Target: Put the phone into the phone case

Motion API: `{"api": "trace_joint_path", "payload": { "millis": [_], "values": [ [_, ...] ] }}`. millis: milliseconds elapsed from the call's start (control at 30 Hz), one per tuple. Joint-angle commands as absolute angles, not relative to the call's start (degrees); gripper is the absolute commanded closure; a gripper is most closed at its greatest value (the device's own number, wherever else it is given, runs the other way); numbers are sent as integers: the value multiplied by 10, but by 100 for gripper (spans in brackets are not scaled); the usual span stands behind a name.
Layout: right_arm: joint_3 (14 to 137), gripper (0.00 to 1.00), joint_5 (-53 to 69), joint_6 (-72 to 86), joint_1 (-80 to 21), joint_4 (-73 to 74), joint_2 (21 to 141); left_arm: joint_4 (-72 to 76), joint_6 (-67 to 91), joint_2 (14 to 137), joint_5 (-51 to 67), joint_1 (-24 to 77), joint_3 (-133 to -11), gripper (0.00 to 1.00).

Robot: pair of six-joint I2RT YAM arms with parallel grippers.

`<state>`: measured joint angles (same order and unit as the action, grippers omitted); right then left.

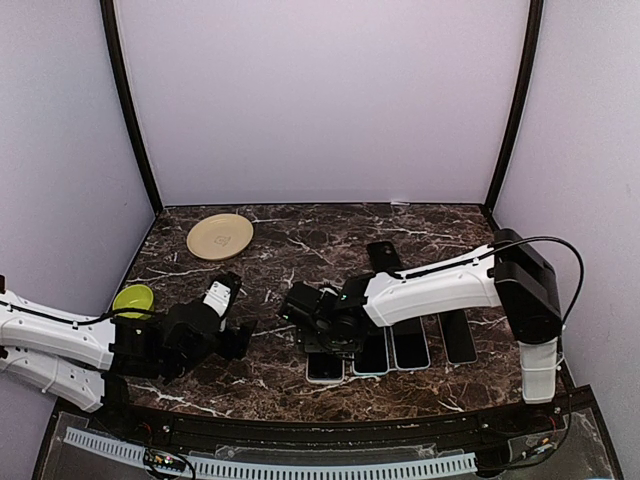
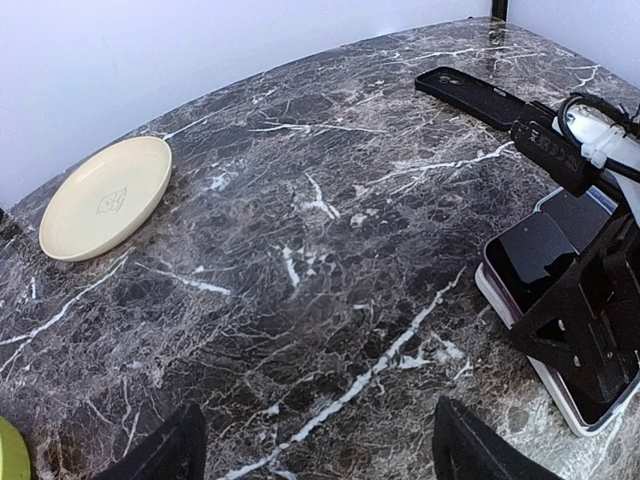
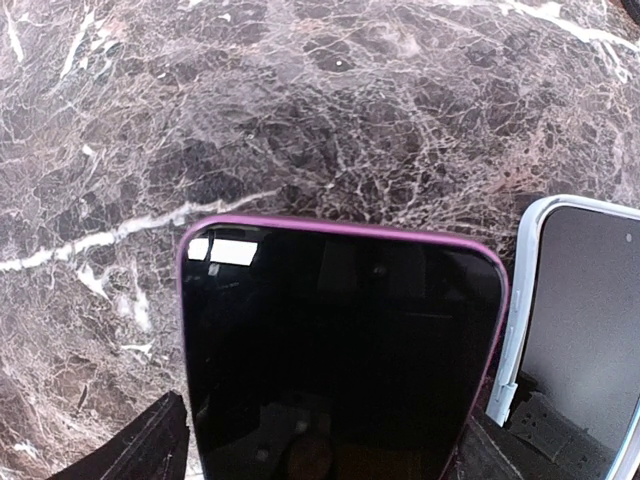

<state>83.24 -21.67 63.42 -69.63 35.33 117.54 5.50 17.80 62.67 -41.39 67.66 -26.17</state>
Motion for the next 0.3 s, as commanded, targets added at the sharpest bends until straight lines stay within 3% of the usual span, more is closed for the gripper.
{"api": "trace_joint_path", "payload": {
  "millis": [0, 267],
  "values": [
    [835, 12, -226, 638, -693, 401, 1190, 53, 169, 624, -415, 673, -275, 20],
    [858, 9, -247, 630, -693, 428, 1179, 49, 168, 620, -414, 673, -273, 20]
  ]
}}
